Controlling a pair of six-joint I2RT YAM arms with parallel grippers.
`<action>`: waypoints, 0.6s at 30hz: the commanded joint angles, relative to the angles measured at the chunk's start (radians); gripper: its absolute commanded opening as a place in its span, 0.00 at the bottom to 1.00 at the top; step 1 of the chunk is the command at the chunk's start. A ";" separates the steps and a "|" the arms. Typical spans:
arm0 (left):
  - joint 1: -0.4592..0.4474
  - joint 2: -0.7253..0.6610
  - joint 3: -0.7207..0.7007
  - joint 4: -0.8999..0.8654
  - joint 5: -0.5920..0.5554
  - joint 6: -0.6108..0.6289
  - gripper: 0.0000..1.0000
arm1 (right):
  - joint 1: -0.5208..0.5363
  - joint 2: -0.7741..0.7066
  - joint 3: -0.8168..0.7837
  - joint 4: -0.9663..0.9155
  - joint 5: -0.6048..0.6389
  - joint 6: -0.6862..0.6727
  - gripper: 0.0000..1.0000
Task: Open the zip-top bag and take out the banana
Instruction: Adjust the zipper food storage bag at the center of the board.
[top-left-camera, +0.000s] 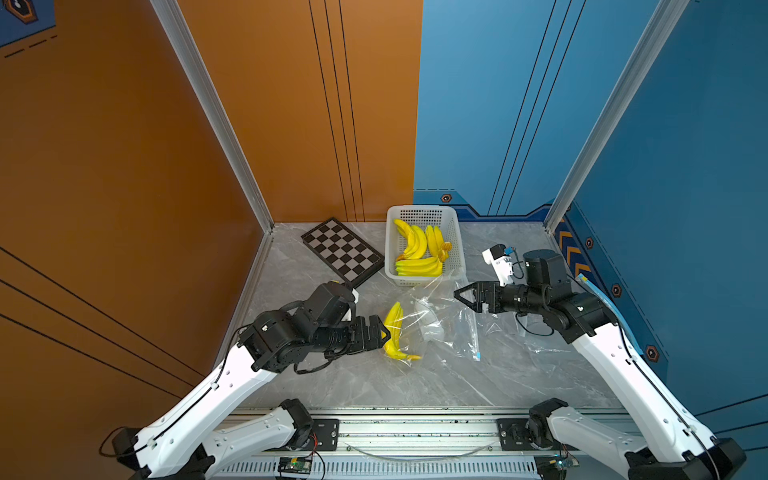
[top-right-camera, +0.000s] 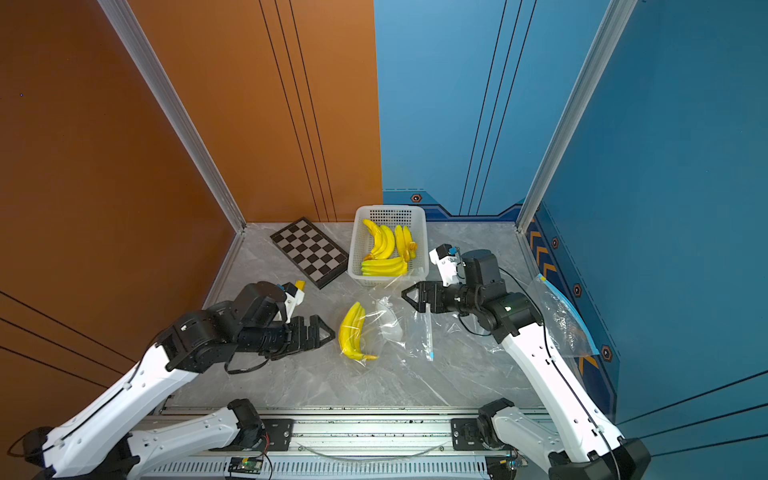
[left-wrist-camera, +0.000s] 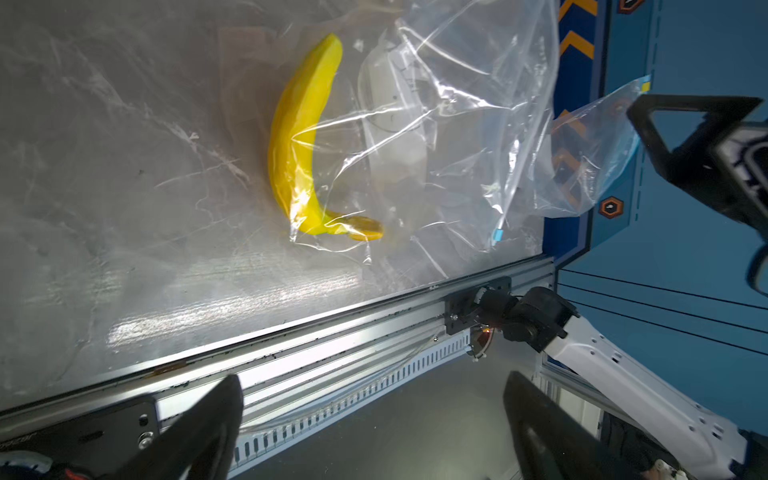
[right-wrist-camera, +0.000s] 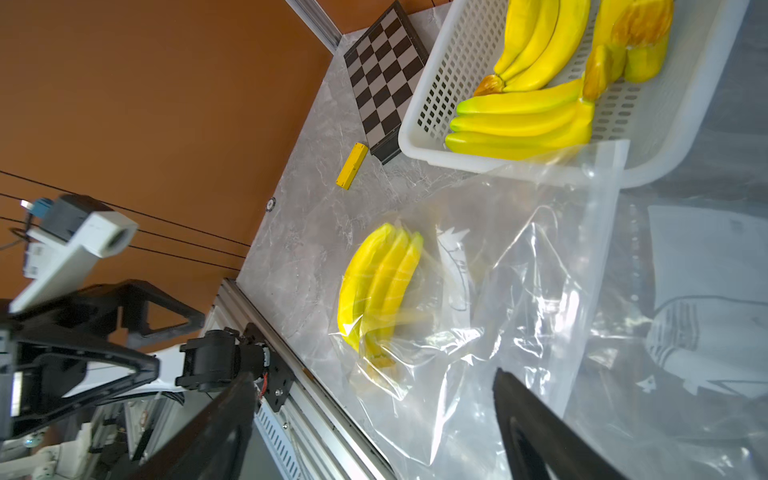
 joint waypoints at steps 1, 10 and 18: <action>-0.075 0.016 -0.054 -0.012 -0.120 -0.100 0.98 | -0.062 -0.043 -0.105 -0.044 -0.087 0.077 0.82; -0.117 -0.004 -0.188 0.063 -0.139 -0.175 0.98 | -0.037 -0.085 -0.224 -0.039 -0.095 0.049 0.66; -0.087 -0.126 -0.328 0.137 -0.099 -0.238 0.98 | -0.047 -0.060 -0.227 -0.047 -0.006 -0.016 0.67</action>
